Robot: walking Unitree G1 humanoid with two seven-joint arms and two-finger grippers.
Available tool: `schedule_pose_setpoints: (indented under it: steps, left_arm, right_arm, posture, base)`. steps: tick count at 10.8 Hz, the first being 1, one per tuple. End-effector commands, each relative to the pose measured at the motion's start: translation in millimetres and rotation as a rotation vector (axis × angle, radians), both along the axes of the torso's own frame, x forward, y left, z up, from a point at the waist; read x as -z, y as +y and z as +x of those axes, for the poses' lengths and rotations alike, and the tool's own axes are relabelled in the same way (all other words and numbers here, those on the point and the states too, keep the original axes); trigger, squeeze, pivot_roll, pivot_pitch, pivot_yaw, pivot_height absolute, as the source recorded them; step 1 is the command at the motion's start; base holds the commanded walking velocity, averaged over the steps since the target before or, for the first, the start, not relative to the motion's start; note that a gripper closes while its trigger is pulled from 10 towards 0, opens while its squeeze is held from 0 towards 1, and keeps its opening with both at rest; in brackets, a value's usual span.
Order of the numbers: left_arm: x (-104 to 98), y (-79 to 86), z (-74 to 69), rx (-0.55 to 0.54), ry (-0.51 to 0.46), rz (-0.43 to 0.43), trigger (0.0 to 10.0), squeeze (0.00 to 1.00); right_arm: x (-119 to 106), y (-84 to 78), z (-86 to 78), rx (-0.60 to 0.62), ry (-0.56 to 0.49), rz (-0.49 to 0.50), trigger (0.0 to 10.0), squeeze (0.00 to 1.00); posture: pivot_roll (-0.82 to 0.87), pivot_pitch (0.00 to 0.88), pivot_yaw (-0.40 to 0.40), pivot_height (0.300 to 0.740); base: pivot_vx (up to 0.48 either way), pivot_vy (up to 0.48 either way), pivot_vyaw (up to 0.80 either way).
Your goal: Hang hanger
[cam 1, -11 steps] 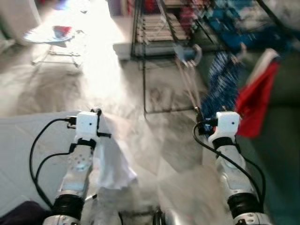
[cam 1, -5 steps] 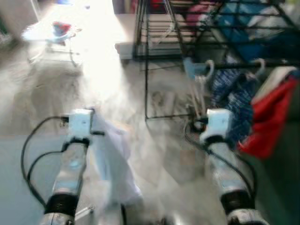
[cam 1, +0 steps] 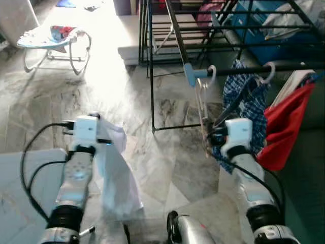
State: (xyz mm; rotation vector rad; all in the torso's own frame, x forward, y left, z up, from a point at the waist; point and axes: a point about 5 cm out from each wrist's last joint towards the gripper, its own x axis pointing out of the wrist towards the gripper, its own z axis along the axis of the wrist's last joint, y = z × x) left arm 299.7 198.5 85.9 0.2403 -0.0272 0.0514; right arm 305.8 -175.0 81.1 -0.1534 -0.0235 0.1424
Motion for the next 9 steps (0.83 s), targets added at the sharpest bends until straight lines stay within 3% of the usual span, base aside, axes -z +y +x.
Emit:
schedule_pose_setpoints:
  steps: [1,2,3,5,7,9]
  left_arm:
    - [-10.3,3.7,5.0,-0.002,-0.037,0.03,10.0,0.0]
    - [-12.9,8.2,5.7,-0.011,-0.04,0.038,10.0,0.0]
    - [-13.8,14.8,4.9,-0.021,-0.034,0.055,10.0,0.0]
    - [-11.1,13.7,3.5,0.011,-0.014,0.069,10.0,0.0]
    - [-8.7,7.9,1.6,0.031,-0.01,0.089,10.0,0.0]
    - [-8.1,3.3,-1.5,0.027,-0.016,0.099,10.0,0.0]
  right_arm:
    - [-7.6,-3.2,10.4,-0.003,0.008,-0.002,10.0,0.0]
    - [-11.4,-3.3,17.0,-0.006,0.013,0.008,10.0,0.0]
    - [-18.7,8.2,29.6,-0.054,0.018,0.006,10.0,0.0]
    - [-26.6,18.1,42.4,-0.12,0.042,-0.02,10.0,0.0]
    - [-23.6,10.1,54.4,-0.022,0.142,0.037,10.0,0.0]
    - [-13.1,0.3,50.5,0.115,0.169,0.038,10.0,0.0]
  posture:
    - [0.0,0.151,-0.035,0.74]
    - [0.01,0.154,-0.038,0.74]
    - [0.02,0.164,-0.033,0.74]
    - [0.03,0.169,-0.031,0.74]
    - [0.04,0.159,-0.056,0.74]
    - [0.04,0.167,-0.067,0.74]
  base:
    - [0.0,0.0,0.0]
    - [0.0,0.0,0.0]
    - [0.0,0.0,0.0]
    - [0.0,0.0,0.0]
    - [0.0,0.0,0.0]
    - [0.0,0.0,0.0]
